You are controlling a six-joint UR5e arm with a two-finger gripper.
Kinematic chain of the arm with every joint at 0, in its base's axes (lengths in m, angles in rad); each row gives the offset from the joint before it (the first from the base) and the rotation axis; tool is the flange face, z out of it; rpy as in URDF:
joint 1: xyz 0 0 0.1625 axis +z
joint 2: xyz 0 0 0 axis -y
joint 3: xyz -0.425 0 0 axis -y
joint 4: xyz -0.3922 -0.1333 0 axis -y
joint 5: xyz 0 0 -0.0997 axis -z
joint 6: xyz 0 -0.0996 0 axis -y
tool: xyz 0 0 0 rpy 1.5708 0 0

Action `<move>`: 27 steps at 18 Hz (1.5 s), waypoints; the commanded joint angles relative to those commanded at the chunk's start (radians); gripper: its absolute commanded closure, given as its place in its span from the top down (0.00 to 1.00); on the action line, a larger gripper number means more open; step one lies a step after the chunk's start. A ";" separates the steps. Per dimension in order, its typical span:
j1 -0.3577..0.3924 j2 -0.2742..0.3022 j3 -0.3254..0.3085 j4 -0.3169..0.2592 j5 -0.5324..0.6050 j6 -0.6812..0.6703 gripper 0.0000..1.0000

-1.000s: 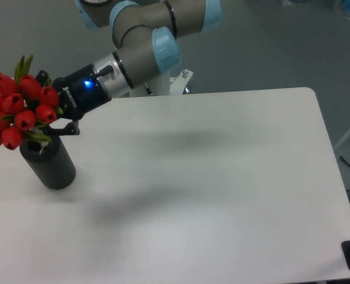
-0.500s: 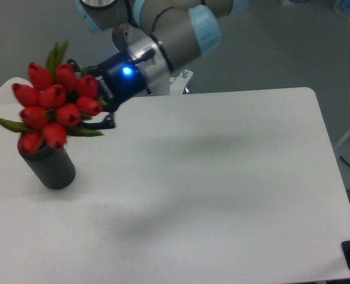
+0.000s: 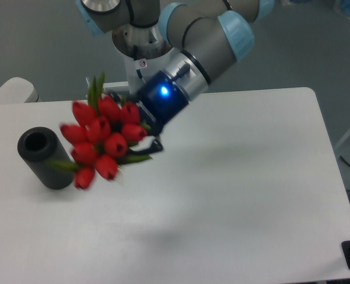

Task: Pick up the flowers from the vase
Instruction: 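Carry the held tulips away from the vase across the table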

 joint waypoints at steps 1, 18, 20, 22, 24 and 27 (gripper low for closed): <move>0.003 -0.018 0.008 0.000 0.037 0.018 0.17; 0.045 -0.250 0.216 -0.269 0.626 0.252 0.13; 0.035 -0.279 0.265 -0.345 0.701 0.317 0.13; 0.035 -0.296 0.272 -0.356 0.787 0.368 0.13; 0.034 -0.322 0.276 -0.351 0.856 0.426 0.13; 0.032 -0.370 0.299 -0.341 0.876 0.459 0.13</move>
